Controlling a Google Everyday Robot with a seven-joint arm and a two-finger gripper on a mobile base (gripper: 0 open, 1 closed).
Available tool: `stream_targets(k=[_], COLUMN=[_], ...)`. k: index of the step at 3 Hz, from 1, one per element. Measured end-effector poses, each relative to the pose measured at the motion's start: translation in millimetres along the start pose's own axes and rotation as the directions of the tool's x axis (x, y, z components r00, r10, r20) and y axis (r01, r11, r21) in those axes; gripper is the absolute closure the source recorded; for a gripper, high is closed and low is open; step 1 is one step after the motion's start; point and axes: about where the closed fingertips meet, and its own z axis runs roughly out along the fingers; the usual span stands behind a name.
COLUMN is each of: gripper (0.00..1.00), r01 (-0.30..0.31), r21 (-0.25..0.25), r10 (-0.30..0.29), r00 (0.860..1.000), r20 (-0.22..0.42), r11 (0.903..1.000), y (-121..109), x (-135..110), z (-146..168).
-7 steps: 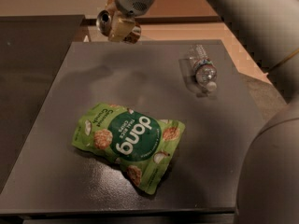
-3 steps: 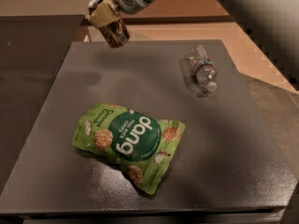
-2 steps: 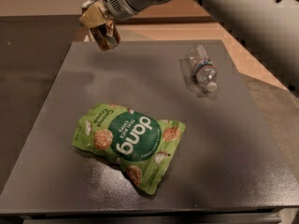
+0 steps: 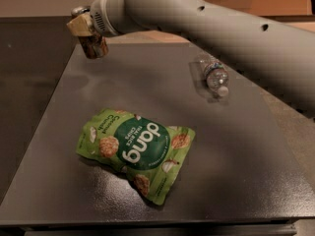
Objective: Place orange can upright
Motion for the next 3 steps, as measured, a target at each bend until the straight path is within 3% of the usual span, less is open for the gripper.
stream_targets(k=[1, 3], gripper=[1.0, 1.0], r01=[-0.002, -0.037], r21=[0.039, 0.056], r10=[-0.001, 0.026], r00=[0.997, 0.98], r20=[0.077, 0.197], r11=[0.9992, 0.9978], y=[10.9, 23.5], x=[-0.6, -1.6], z=[9.7, 17.7])
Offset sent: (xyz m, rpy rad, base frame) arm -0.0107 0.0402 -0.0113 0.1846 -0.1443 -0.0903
